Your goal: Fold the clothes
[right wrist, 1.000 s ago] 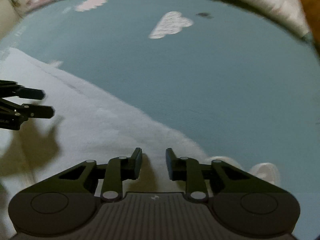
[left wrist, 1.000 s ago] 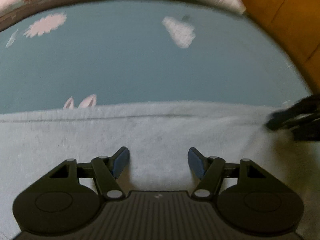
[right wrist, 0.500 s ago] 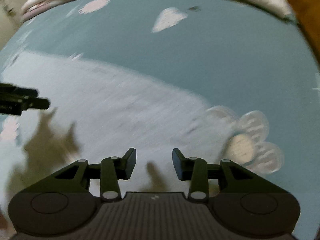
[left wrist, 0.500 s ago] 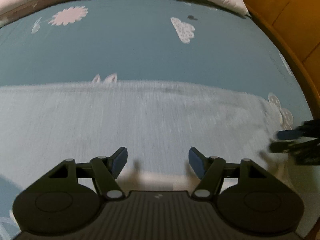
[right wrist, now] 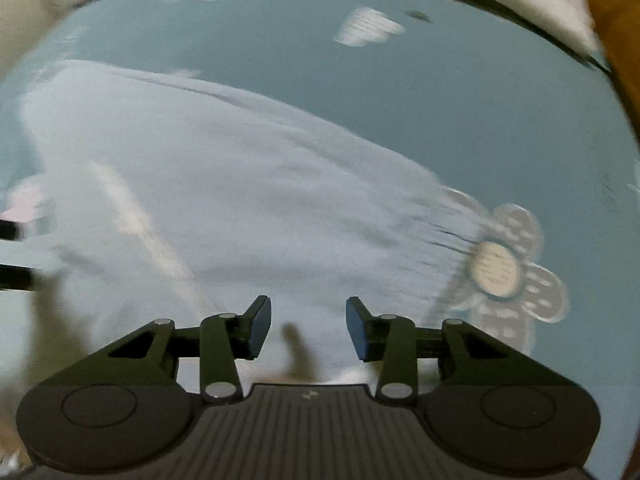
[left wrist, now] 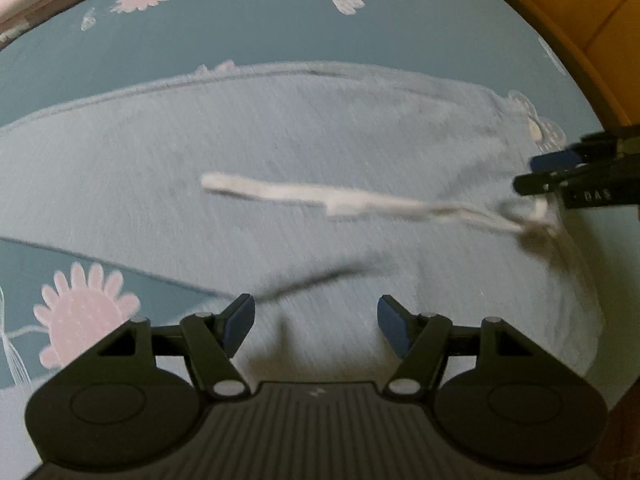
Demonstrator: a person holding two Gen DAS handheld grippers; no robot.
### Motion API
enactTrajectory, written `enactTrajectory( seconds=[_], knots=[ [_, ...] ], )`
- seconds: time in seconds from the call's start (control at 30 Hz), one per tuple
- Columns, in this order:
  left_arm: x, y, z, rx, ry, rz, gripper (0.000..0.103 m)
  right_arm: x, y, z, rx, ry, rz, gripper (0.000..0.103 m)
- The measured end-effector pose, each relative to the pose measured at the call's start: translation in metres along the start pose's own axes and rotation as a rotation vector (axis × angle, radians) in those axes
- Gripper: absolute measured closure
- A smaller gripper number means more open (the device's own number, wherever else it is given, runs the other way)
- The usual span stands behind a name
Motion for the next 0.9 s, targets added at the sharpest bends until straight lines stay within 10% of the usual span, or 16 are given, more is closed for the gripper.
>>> enactTrajectory(
  seconds=[0.13, 0.33, 0.9],
  knots=[
    [-0.020, 0.009, 0.000, -0.015, -0.032, 0.024, 0.035, -0.029, -0.052, 0.007, 0.124, -0.067, -0.164, 0.057],
    [-0.042, 0.022, 0.007, -0.022, -0.079, 0.072, 0.035, -0.077, -0.059, 0.028, 0.079, -0.163, -0.248, 0.054],
    [-0.047, 0.029, 0.017, 0.027, -0.069, 0.113, 0.034, -0.034, -0.086, 0.030, 0.171, -0.116, -0.270, 0.052]
  ],
)
Point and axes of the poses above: each gripper's, at about its wrist camera, not at the fingertips, and z roughly the way its jaws point, y to its right, x to its top, the point moved 5 cm from there along z, roughly the way its jaws point, and after that the axes turned 4 degrees about -z, right-handed, at the moved point
